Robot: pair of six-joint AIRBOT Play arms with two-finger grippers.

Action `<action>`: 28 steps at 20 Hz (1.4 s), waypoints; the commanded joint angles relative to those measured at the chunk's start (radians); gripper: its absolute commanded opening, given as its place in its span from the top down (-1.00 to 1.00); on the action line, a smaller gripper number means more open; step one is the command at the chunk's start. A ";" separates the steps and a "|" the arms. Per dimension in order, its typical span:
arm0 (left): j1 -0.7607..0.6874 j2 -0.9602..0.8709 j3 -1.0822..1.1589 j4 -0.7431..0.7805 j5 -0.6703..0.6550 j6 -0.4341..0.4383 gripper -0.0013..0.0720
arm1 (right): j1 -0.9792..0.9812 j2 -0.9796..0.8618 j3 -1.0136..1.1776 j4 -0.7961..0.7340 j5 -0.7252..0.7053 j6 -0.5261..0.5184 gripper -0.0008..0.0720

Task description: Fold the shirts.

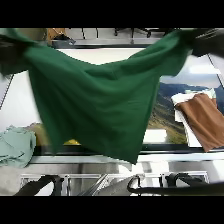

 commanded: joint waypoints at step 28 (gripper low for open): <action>0.253 -0.106 -1.075 -0.039 0.067 -0.177 -0.89 | -0.008 -0.660 -0.118 0.037 -0.093 -0.003 0.93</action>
